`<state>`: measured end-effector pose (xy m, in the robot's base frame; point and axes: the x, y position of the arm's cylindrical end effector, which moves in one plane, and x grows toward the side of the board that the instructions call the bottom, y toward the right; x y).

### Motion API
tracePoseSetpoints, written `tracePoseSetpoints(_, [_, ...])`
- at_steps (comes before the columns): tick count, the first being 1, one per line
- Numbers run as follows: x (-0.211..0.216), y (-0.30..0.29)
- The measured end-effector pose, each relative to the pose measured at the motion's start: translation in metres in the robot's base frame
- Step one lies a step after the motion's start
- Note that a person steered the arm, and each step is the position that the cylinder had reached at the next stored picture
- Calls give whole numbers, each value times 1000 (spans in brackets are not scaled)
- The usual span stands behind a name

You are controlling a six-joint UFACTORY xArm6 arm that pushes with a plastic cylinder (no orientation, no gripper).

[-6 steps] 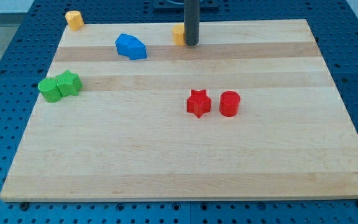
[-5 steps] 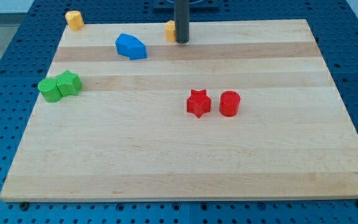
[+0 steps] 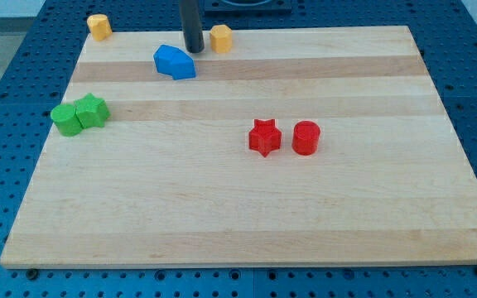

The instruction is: Adjust the yellow hexagon to the top center of the board

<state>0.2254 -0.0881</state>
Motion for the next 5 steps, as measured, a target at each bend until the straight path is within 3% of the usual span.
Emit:
tracePoseSetpoints(2, [-25, 13])
tracePoseSetpoints(5, [-24, 59])
